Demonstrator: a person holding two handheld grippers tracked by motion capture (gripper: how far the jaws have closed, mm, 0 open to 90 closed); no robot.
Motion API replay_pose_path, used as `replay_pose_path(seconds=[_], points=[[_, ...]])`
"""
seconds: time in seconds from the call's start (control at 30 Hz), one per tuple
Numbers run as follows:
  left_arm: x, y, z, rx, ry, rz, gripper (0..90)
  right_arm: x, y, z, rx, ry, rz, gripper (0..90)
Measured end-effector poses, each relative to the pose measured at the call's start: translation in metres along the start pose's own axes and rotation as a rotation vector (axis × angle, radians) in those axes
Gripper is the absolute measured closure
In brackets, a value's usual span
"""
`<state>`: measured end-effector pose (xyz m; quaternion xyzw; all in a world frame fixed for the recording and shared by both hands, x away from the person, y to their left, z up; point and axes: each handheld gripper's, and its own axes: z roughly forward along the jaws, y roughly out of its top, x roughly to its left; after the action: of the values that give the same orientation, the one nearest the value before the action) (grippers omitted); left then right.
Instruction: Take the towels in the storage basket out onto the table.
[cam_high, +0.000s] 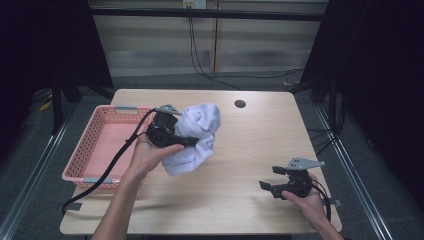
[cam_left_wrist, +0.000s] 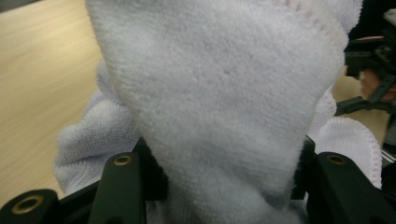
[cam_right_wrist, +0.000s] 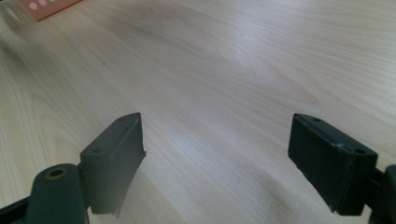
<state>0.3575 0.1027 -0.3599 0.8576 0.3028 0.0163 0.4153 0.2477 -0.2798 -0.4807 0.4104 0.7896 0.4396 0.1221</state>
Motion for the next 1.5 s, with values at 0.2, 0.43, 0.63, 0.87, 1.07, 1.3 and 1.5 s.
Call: replay_pose_path(seconds=[0.2, 0.43, 0.63, 0.87, 1.07, 1.3, 1.5], points=[[-0.005, -0.013, 0.033, 0.066, -0.012, 0.007, 47.7, 0.001, 0.0, 0.0, 0.003, 0.001, -0.007, 18.8], [-0.011, -0.029, 0.072, 0.118, -0.071, -0.018, 46.8, 0.0, 0.001, 0.0, 0.007, -0.01, 0.002, 23.9], [-0.019, -0.046, 0.099, 0.154, -0.117, 0.0, 45.0, 0.001, 0.0, -0.001, -0.001, -0.007, -0.021, 26.0], [-0.023, -0.054, 0.105, 0.153, -0.129, 0.033, 29.0, 0.008, 0.003, 0.0, -0.015, 0.024, -0.042, 35.8], [-0.025, -0.045, 0.079, 0.079, -0.124, 0.064, 24.6, 0.014, 0.012, -0.003, -0.045, 0.062, -0.044, 45.8], [-0.037, -0.038, 0.054, 0.017, -0.104, 0.075, 31.5, 0.027, 0.032, 0.002, -0.069, 0.112, -0.089, 59.3], [-0.072, -0.058, 0.021, 0.028, -0.033, 0.167, 50.3, 0.043, 0.045, 0.023, -0.041, 0.146, -0.125, 72.8]])
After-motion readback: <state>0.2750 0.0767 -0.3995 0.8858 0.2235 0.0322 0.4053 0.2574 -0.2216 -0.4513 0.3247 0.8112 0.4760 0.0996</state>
